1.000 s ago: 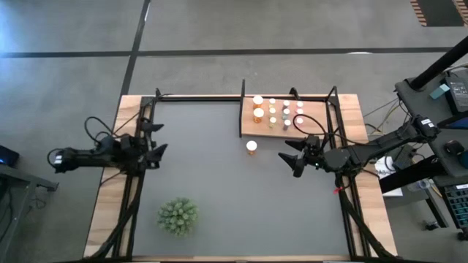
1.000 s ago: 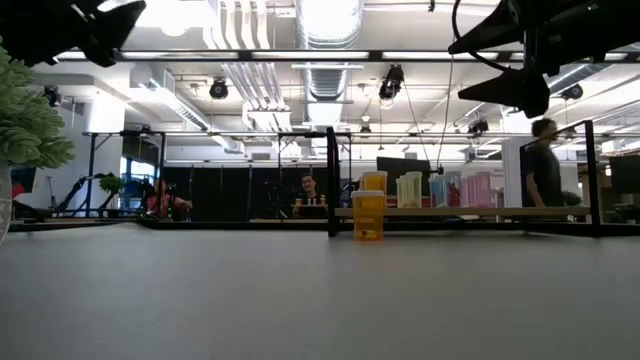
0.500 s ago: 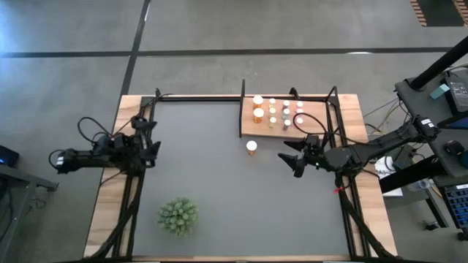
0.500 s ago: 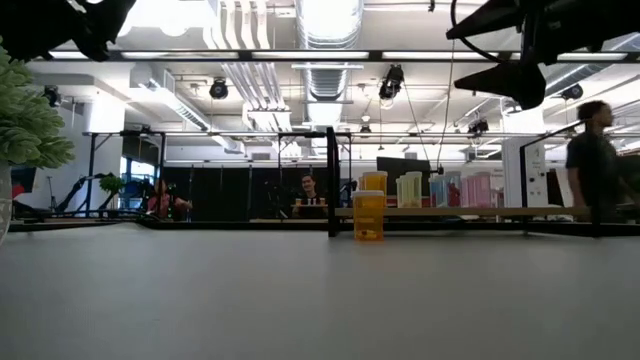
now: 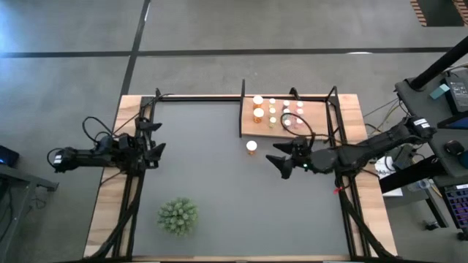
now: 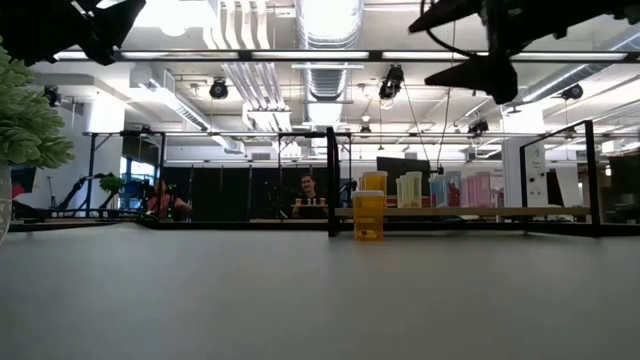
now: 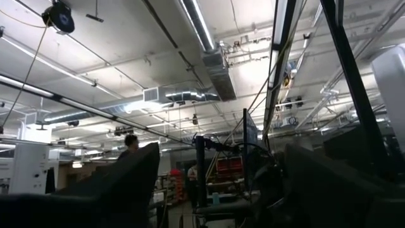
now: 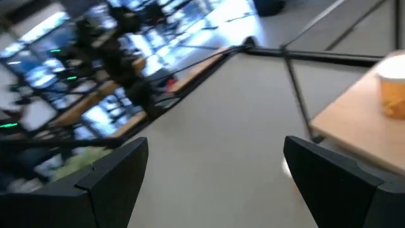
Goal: Pick and place medicine bottles onto shelf by color
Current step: Put the orange pill bottle on the shelf aligned with the other orange pill bottles
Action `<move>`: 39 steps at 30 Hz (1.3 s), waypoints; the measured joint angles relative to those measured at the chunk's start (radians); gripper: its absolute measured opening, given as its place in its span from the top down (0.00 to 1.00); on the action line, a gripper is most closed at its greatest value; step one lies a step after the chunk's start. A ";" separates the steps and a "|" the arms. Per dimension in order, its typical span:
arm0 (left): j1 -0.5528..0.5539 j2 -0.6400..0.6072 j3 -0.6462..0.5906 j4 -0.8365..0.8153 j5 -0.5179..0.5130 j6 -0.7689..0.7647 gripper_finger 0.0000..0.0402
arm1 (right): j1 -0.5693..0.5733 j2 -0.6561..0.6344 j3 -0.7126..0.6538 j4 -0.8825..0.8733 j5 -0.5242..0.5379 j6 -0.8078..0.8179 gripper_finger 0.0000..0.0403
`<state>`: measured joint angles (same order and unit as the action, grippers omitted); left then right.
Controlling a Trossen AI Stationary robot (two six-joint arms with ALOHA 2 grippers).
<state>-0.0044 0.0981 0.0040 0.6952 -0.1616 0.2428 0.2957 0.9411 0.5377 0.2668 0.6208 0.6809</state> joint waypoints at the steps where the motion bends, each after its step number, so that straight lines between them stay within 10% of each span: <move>1: 0.000 0.004 0.000 0.000 0.000 0.000 0.20 | -0.002 0.029 0.014 -0.001 0.024 0.005 0.11; 8: 0.000 0.027 0.000 -0.001 0.000 0.000 0.20 | -0.019 0.251 0.135 -0.002 0.267 0.071 0.11; 18: 0.000 0.061 0.000 0.000 0.000 0.000 0.20 | -0.025 0.552 0.356 -0.321 0.355 0.400 0.11; 34: 0.000 0.072 0.000 -0.001 0.000 0.000 0.20 | -0.081 0.827 0.700 -0.935 0.361 0.896 0.11; 39: 0.000 0.071 0.000 0.000 0.000 0.000 0.20 | -0.104 0.869 0.789 -1.111 0.167 0.989 0.11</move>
<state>-0.0040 0.1696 0.0044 0.6953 -0.1612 0.2428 0.1918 1.8099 1.3263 -0.8440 0.7882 1.6699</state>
